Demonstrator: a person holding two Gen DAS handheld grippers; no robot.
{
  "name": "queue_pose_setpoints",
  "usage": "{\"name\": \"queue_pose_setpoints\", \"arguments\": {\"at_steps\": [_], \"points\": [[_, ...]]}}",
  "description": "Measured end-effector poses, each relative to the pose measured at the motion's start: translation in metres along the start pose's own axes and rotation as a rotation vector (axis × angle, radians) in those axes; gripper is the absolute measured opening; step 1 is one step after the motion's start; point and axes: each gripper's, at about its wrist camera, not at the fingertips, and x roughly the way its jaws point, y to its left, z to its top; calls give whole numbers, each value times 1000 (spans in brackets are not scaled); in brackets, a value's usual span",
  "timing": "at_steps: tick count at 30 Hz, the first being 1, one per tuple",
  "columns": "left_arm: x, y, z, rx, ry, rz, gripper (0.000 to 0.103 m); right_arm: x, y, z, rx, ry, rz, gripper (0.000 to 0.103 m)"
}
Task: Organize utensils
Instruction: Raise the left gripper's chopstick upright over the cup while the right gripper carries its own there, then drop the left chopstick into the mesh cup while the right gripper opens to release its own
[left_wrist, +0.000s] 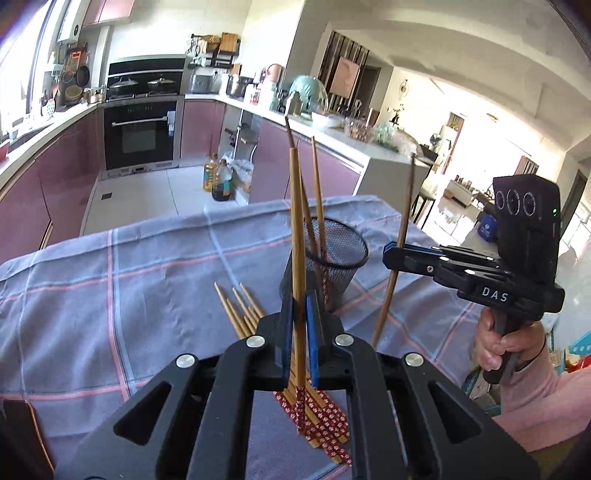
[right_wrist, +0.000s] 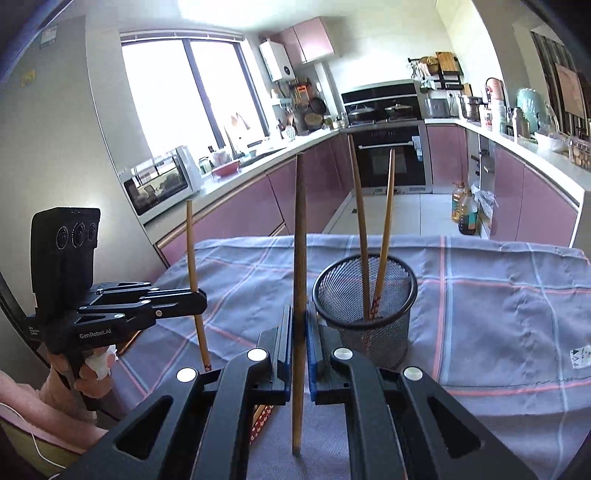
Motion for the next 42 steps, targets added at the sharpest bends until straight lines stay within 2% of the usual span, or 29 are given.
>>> {"name": "queue_pose_setpoints", "arguments": {"at_steps": [8,16,26,34,42], "points": [[-15,-9,27,7,-88,-29,8,-14,-7,25,-27,-66,-11,6],[-18,-23,67,28,-171,-45,8,-30,-5,57,-63,-127,-20,6],[-7,-42,104,62,-228,-49,8,-36,-18,87,-77,-199,-61,6],[22,-47,109,68,-182,-3,8,-13,-33,91,-47,-183,-77,6],[54,-46,88,65,-77,-9,8,13,-41,79,-27,-61,-75,6]]}}
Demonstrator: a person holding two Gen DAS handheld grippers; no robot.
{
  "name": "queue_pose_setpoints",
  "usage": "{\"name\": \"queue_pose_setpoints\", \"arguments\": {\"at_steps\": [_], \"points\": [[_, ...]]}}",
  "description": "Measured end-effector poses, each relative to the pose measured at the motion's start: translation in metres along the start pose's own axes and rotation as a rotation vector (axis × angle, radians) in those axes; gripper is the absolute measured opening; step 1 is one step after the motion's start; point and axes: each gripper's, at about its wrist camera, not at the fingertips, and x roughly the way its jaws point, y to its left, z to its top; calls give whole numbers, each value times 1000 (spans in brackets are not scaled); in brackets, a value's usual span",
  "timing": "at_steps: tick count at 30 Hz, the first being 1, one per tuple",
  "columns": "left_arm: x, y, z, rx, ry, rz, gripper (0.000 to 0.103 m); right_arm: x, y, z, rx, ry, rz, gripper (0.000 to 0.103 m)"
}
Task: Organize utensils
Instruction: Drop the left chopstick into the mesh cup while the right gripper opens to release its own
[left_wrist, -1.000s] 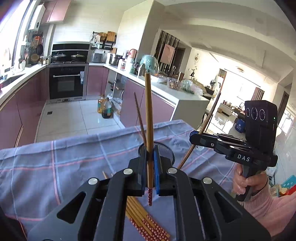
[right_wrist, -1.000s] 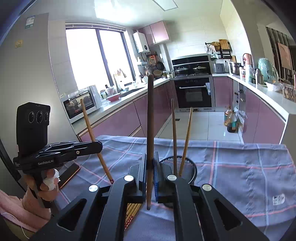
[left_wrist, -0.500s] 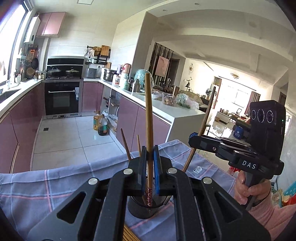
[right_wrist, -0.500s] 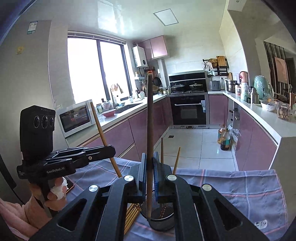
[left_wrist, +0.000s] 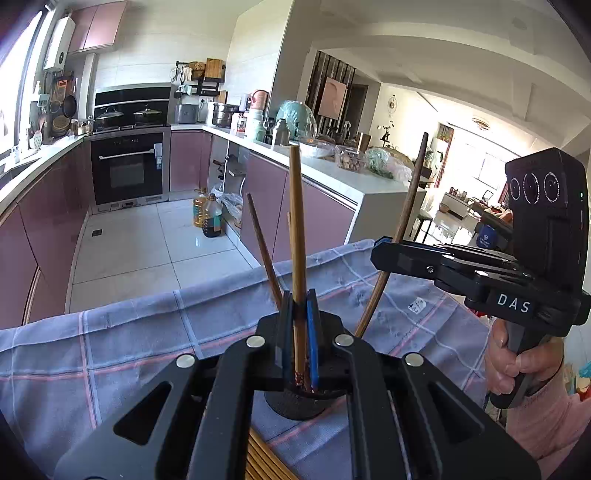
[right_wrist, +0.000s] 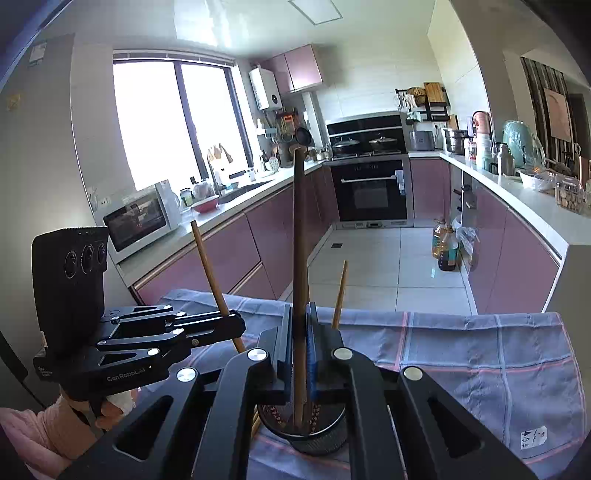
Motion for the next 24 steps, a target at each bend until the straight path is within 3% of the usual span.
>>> {"name": "queue_pose_setpoints", "arguments": {"at_steps": [8,16,24], "points": [[32,9,-18,7,109,4,8,42,5,-17,12,144,13,6],[45,22,-15,-16,127,15,10,60,2,-18,46,157,3,8],[36,30,-17,-41,93,29,25,63,3,-23,55,150,6,16]]}}
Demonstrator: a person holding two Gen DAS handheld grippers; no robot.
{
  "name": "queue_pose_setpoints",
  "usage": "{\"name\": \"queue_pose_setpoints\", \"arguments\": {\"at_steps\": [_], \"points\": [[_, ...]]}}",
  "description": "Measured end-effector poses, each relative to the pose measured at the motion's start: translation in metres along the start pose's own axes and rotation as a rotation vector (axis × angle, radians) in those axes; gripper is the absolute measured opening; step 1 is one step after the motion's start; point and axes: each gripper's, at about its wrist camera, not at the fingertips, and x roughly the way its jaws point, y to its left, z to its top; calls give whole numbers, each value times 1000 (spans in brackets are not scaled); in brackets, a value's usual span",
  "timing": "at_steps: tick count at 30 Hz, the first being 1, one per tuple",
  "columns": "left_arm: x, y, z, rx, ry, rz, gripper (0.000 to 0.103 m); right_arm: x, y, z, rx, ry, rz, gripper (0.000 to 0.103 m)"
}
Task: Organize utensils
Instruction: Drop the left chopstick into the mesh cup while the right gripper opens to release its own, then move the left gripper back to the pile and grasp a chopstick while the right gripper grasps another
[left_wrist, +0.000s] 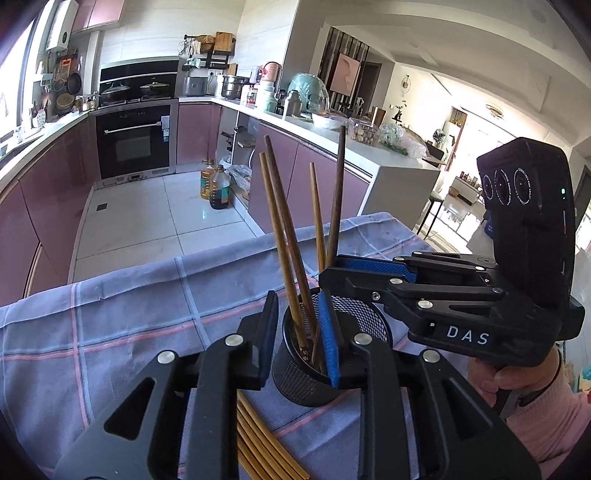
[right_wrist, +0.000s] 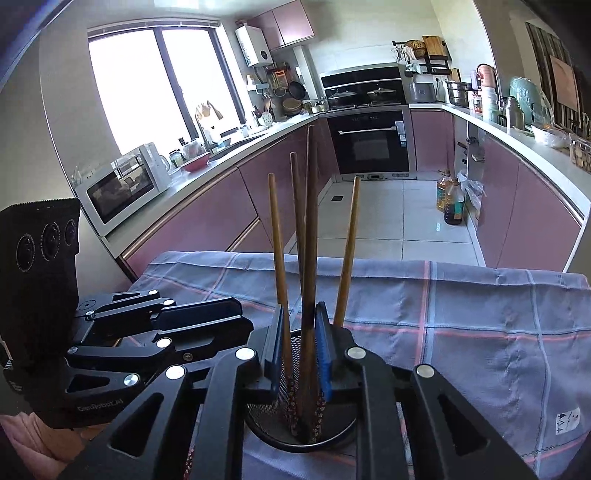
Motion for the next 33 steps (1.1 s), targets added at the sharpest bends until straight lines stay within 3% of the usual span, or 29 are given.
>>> {"name": "queue_pose_setpoints", "arguments": {"at_steps": [14,21,26,33], "points": [[-24,15,-23,-39,-32,32,34,-8,5,-6,8,-16,5,19],[-48,23,-45,-18,-56,91,50,-44,26,-25,-35,-63,82,31],[-55,26,-72,5,-10,141,52,-55,47,-46,-85,-43,146,33],[-41,30,-115,1,108,162,52,-18,55,-85,-52,100,151,33]]}}
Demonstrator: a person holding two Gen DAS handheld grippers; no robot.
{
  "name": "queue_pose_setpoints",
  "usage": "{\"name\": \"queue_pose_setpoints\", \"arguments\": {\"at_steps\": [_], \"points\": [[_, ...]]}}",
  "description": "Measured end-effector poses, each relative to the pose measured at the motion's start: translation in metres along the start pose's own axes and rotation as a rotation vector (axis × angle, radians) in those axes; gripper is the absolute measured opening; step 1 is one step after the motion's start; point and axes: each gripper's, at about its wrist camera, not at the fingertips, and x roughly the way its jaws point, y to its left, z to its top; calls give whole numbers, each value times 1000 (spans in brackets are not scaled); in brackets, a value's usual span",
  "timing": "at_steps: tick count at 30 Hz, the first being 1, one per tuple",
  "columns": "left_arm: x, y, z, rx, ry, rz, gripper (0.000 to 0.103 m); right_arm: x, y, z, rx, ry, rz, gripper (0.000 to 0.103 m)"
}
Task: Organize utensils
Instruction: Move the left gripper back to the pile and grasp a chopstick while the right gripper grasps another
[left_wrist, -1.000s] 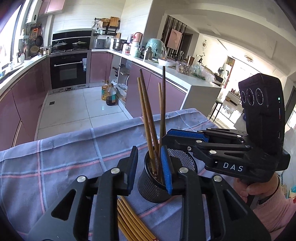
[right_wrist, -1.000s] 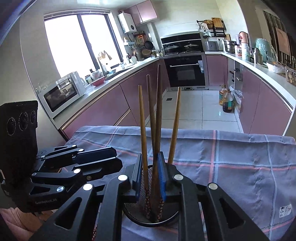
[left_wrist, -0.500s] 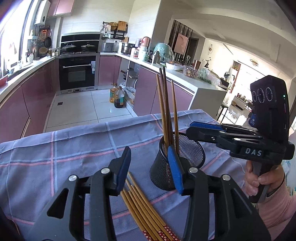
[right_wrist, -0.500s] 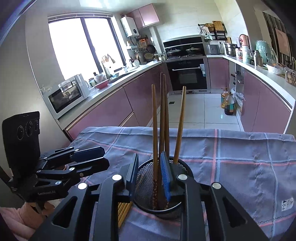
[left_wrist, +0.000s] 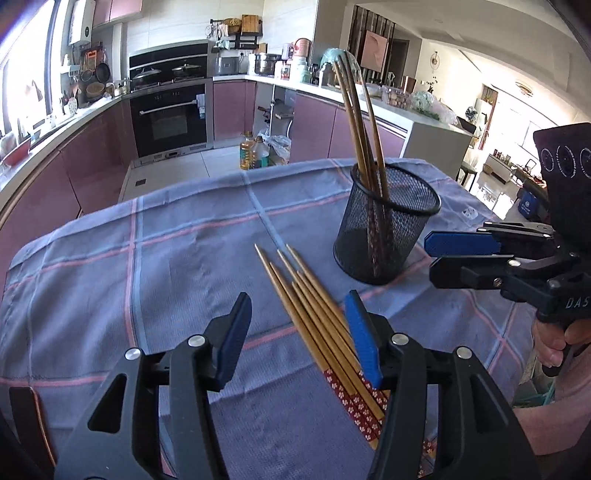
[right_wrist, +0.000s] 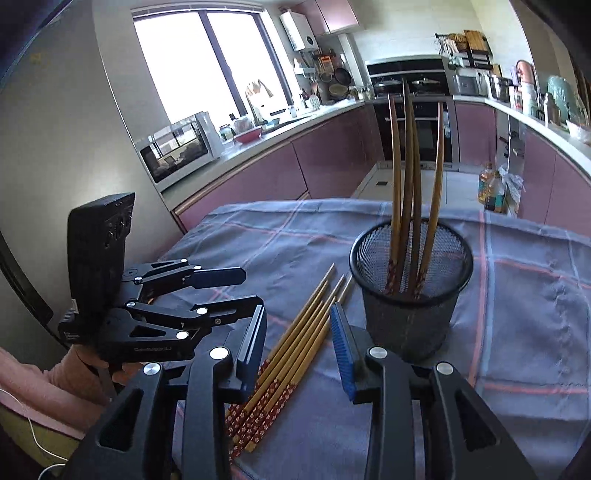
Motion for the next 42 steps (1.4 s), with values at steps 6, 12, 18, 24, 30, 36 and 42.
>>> {"name": "queue_pose_setpoints", "arguments": {"at_steps": [6,12,18,24,30,36,42], "points": [[20,0,-24,-10,64,20,52,33,-2,-23,39,95,-31,33],[30,0,-35,-14,92,28,52,40,2,-32,39,124,-68,33],[34,-2,-36,-12,107,39,52,48,5,-35,17,138,-91,33],[38,-1,-39,-13,118,49,52,54,8,-34,-4,150,-118,33],[39,1,-40,-14,120,49,54,57,11,-34,-25,156,-140,33],[42,3,-36,-23,130,56,54,62,13,-32,-29,160,-156,33],[44,4,-37,-9,145,74,47,62,11,-32,-36,178,-174,31]]}}
